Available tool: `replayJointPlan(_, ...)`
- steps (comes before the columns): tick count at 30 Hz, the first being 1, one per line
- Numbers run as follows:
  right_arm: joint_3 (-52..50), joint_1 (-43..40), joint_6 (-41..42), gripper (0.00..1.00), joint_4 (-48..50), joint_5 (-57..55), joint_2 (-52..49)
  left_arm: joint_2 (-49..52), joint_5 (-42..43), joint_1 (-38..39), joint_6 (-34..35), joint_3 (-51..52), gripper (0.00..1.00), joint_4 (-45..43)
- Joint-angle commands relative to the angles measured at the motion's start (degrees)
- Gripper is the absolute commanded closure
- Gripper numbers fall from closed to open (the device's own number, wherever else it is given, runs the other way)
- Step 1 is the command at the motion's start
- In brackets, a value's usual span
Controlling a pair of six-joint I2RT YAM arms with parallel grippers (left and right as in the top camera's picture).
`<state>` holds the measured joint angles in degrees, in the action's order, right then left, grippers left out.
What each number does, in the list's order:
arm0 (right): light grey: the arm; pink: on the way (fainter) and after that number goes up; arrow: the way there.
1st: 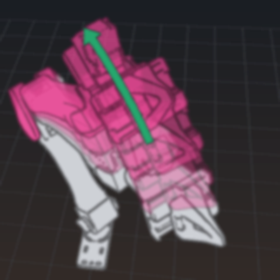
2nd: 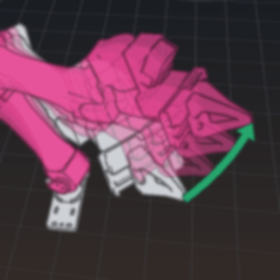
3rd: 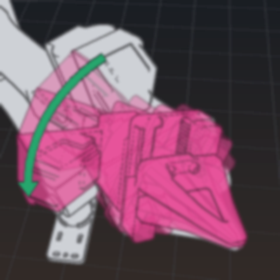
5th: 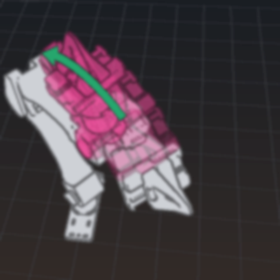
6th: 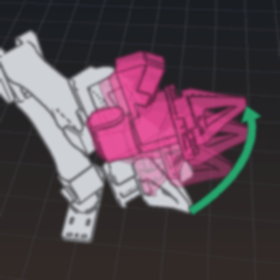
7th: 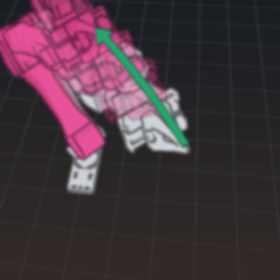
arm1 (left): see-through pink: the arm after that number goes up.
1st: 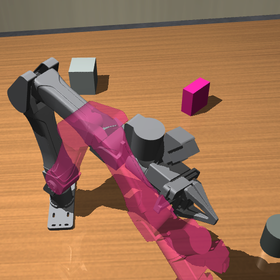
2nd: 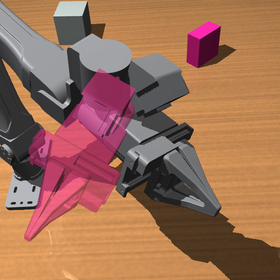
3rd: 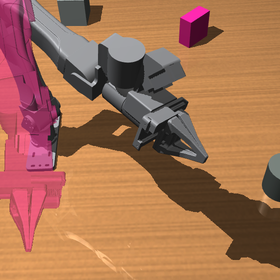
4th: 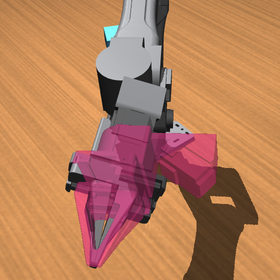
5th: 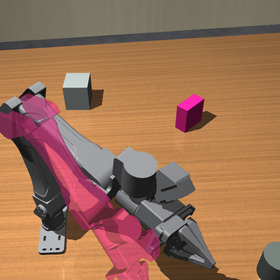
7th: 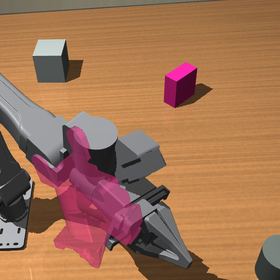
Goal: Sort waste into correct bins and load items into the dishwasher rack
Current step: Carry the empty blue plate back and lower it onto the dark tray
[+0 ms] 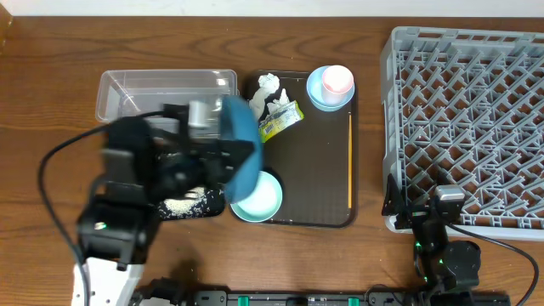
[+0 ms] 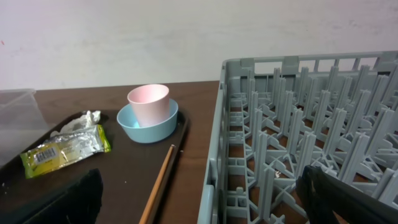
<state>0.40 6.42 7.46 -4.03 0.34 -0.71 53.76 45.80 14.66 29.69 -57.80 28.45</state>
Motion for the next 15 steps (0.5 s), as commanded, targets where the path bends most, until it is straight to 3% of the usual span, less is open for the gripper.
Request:
replayJointPlan(1,-0.09,0.42,0.63,0.01,-0.28,-0.09,0.22,2.56,-17.29,9.92,0.81,-1.27,0.94,-1.73)
replayJointPlan(8,-0.09,0.42,0.63,0.01,-0.28,-0.09,0.22,13.55,-36.92,29.9,-5.92,-1.27,0.94,-7.54)
replayJointPlan(15,-0.09,0.42,0.63,0.01,-0.28,-0.09,0.22,22.18,-44.52,36.06,-12.28,-1.27,0.94,-16.06)
